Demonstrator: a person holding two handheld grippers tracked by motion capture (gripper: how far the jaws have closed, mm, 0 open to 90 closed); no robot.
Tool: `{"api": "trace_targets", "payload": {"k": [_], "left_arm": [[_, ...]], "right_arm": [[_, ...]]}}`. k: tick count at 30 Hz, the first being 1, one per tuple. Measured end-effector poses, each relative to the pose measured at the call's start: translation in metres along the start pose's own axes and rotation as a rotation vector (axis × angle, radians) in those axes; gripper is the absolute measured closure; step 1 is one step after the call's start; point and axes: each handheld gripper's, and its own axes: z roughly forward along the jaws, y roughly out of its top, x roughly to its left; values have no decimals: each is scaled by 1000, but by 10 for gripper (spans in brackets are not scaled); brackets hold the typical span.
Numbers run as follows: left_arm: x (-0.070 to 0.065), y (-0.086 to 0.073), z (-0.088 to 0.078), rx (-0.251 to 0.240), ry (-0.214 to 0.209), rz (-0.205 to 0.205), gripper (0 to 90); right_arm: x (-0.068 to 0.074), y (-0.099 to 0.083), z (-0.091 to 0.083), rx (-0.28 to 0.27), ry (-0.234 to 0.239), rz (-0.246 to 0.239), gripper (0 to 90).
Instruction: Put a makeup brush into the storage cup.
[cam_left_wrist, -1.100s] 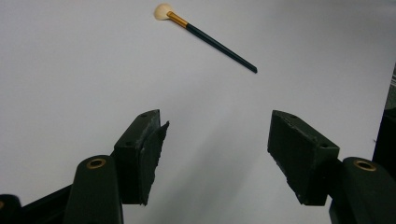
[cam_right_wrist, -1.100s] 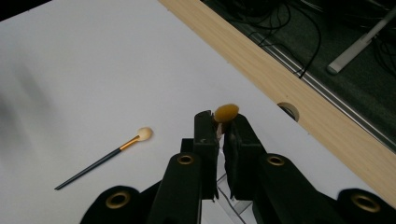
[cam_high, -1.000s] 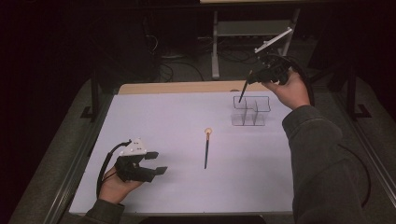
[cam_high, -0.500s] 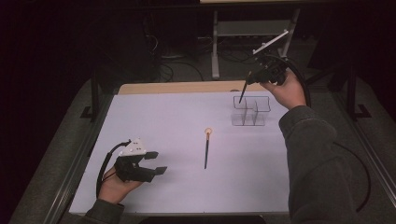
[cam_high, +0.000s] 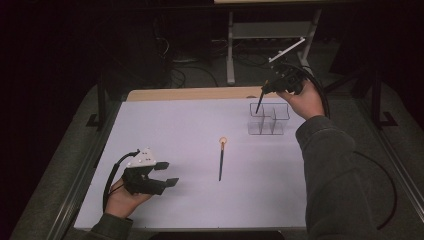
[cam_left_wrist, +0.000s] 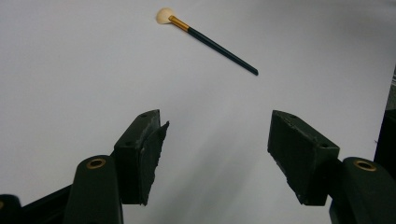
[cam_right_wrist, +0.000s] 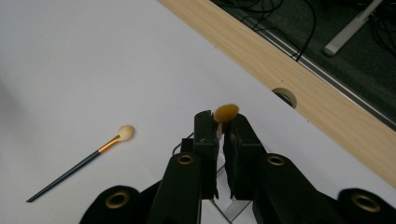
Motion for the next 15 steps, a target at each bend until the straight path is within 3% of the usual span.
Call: {"api": "trace_targets", "payload": {"k": [15], "left_arm": [[0, 1, 0, 0, 0, 12, 346]], "right_arm": [[-3, -10, 10, 17, 18, 34, 831]]}}
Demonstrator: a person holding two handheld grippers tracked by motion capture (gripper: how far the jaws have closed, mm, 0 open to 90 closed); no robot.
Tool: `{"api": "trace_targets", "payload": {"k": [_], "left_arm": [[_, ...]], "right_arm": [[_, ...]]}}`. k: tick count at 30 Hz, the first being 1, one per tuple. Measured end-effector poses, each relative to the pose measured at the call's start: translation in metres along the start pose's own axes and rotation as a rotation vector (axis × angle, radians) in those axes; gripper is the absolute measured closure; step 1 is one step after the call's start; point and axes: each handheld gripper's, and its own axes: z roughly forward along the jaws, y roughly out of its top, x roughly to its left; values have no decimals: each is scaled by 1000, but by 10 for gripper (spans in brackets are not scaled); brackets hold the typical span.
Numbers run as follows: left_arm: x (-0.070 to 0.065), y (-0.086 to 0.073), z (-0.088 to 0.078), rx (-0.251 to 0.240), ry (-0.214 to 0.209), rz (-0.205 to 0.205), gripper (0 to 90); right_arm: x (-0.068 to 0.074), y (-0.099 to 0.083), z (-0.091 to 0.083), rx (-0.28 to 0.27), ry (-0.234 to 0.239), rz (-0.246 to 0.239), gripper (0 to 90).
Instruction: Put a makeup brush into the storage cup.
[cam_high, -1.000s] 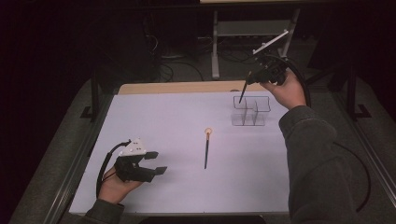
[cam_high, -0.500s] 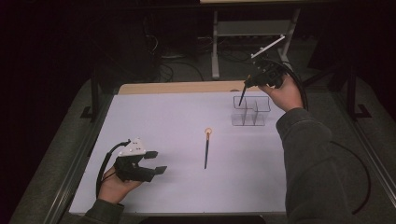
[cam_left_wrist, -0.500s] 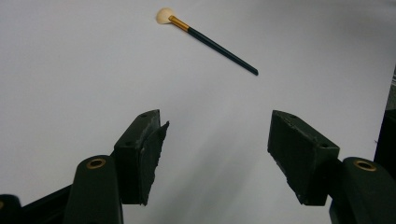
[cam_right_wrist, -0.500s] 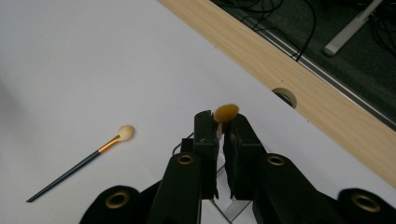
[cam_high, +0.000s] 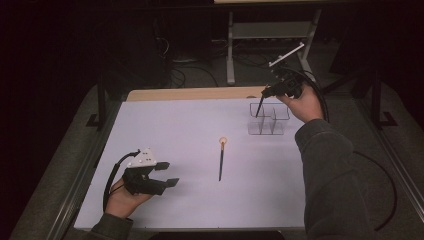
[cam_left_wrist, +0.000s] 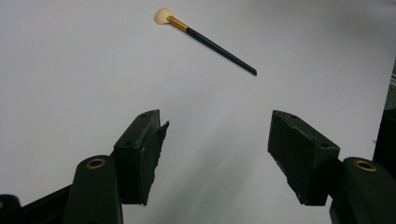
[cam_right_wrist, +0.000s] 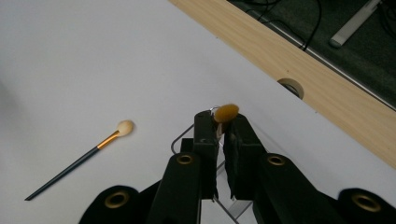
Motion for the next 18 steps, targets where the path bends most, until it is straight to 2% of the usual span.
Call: {"api": "trace_targets", "payload": {"k": [11, 16, 18], "left_arm": [[0, 0, 0, -10, -3, -1, 345], [1, 0, 0, 1, -1, 11, 345], [0, 1, 0, -3, -2, 3, 345]], "right_arm": [[-1, -6, 7, 8, -3, 16, 830], [-2, -9, 9, 14, 2, 25, 830], [-3, -10, 9, 15, 6, 27, 829]]}}
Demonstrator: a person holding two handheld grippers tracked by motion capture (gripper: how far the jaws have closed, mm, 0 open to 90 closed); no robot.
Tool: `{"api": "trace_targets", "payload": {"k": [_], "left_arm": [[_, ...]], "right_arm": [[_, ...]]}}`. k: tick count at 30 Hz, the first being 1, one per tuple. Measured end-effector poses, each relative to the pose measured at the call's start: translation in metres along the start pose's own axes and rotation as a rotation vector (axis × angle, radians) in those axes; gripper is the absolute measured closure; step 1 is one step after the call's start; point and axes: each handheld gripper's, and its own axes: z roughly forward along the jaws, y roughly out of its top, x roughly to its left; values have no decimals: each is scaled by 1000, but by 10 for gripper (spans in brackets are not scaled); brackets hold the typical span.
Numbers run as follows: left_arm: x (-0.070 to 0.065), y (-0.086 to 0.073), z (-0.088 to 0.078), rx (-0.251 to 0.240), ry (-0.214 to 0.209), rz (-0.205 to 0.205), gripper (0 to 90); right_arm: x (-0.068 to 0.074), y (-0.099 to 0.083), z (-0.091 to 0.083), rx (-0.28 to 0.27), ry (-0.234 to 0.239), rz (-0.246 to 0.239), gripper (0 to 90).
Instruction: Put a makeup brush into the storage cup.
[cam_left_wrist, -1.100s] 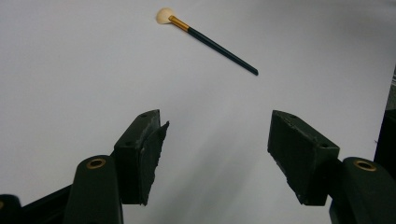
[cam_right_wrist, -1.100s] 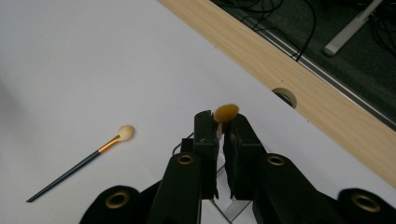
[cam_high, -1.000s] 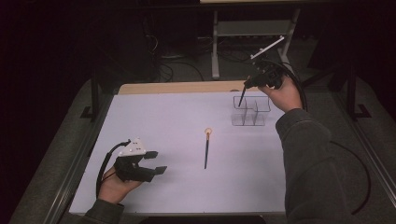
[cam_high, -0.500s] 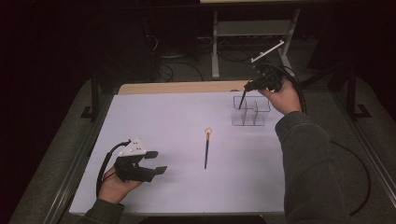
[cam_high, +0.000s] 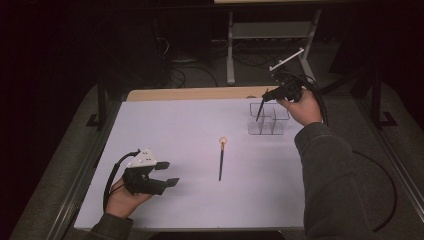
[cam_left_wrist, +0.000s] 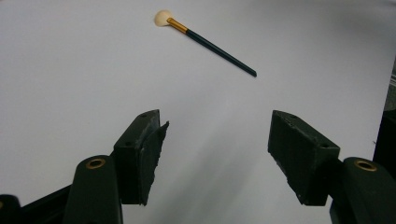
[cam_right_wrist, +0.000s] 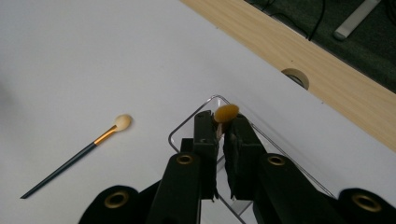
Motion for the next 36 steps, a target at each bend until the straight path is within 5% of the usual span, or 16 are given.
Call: {"api": "trace_targets", "payload": {"k": [30, 36], "left_arm": [[0, 1, 0, -4, 1, -3, 345], [0, 1, 0, -5, 0, -4, 345]], "right_arm": [[-1, -10, 16, 30, 17, 6, 821], [-1, -10, 16, 23, 9, 12, 753]]}}
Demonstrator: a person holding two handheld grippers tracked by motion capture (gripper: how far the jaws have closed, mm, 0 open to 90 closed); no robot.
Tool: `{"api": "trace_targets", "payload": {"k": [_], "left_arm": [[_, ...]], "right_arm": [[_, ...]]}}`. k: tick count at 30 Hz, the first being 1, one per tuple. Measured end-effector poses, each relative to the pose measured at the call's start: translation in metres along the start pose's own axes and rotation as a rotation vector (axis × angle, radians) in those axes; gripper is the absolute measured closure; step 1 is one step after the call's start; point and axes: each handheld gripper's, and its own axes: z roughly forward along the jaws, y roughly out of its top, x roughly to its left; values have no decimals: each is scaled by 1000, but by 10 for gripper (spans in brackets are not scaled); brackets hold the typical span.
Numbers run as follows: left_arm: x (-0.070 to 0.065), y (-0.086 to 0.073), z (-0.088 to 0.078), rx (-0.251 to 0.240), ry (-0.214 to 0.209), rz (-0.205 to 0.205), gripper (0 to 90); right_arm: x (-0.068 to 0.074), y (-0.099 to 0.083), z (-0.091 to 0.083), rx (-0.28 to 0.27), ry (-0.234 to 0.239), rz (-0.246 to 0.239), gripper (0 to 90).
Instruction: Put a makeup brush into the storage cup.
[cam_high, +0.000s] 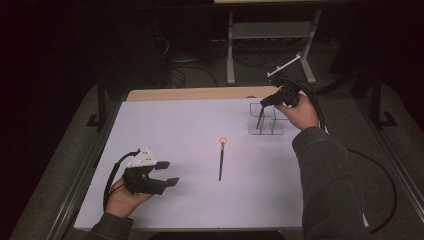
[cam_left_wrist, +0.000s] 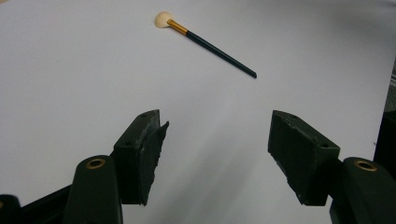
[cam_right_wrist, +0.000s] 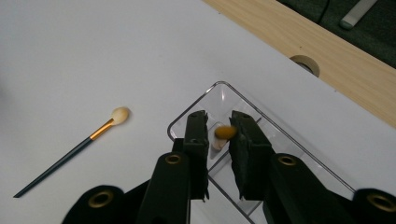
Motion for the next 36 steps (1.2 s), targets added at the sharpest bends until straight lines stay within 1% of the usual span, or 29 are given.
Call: {"api": "trace_targets", "payload": {"k": [2, 4, 8, 10, 11, 12, 15, 19, 20, 21, 23, 25, 29, 31, 36], "left_arm": [[0, 0, 0, 0, 0, 1, 345], [0, 0, 0, 1, 0, 1, 344], [0, 0, 0, 1, 0, 4, 343], [-1, 0, 1, -6, -1, -3, 343], [-1, 0, 1, -6, -1, -2, 343], [0, 0, 1, 2, 0, 9, 343], [-1, 1, 2, 2, -3, 1, 342], [-1, 1, 2, 6, -3, 12, 341], [-1, 1, 2, 7, -3, 12, 341], [-1, 1, 2, 7, -3, 13, 341], [-1, 1, 3, 7, -3, 14, 341], [-2, 2, 3, 3, -5, 12, 341], [-2, 2, 3, 8, -5, 14, 341], [-3, 2, 4, 6, -5, 9, 341], [-3, 2, 5, 6, -8, 11, 341]], "right_arm": [[0, 0, 0, -2, -7, 0, 731], [0, -1, -2, -4, -2, 9, 729], [1, -3, -4, -13, 0, 4, 718], [1, -3, -6, -17, 3, 6, 719], [2, -4, -6, -22, 3, 4, 718], [3, -5, -7, -23, 9, 11, 716], [3, -7, -9, -23, 20, 6, 714], [5, -10, -11, -29, 27, 3, 711], [5, -11, -11, -37, 29, -5, 709], [6, -11, -13, -34, 30, 1, 707], [6, -12, -14, -37, 33, -2, 701], [8, -14, -16, -47, 32, -9, 699], [10, -16, -19, -58, 48, -13, 695], [11, -18, -22, -68, 51, -22, 693], [14, -22, -27, -74, 57, -13, 689]]}}
